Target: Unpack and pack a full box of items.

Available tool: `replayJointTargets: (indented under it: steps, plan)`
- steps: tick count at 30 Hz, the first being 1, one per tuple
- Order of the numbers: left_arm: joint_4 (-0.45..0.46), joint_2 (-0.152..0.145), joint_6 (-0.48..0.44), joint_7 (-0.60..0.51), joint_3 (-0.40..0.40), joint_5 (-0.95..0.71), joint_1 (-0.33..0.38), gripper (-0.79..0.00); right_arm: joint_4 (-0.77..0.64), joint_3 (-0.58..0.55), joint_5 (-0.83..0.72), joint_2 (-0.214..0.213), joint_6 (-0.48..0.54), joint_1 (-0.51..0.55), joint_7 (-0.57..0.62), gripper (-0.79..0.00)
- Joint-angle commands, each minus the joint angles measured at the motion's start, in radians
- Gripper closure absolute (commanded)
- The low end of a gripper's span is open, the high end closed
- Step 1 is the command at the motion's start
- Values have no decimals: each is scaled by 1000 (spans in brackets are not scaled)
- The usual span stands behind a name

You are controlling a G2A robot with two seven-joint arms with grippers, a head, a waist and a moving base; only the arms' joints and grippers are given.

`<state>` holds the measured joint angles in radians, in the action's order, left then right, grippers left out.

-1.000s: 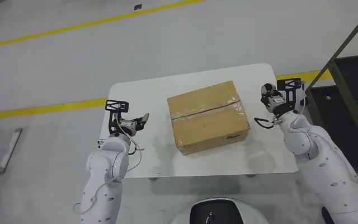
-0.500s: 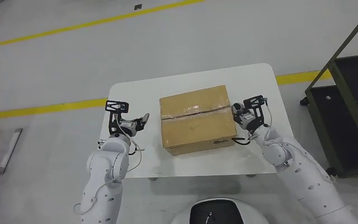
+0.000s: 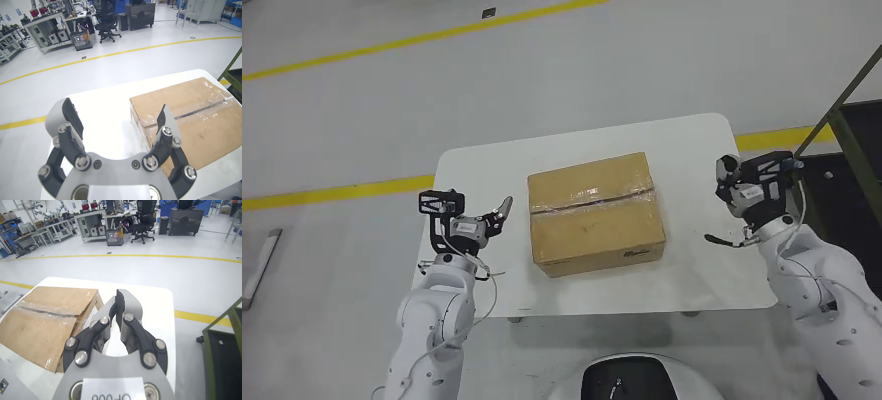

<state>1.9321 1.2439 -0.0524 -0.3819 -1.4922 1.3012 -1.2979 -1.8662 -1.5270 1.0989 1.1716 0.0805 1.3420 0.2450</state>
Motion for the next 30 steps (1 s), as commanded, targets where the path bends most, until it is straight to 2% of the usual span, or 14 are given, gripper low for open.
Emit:
replayJointTargets:
  steps: [1,9,20,29,30]
  plan:
    - [11,0,1,-3,-1,0,-9,-785,-37,-18,9,-2,-4,38,3,0]
    - [29,0,12,-31,11,13,-22,-785,-164,-92,60,-6,-38,170,4,0]
    - [29,0,12,-31,11,13,-22,-785,-184,-91,87,-7,-20,189,-20,0]
    - [29,0,12,-31,11,13,-22,-785,-307,-153,114,1,-102,375,-105,0]
    - [29,0,12,-31,11,13,-22,-785,-309,-158,109,1,-105,381,-113,-323]
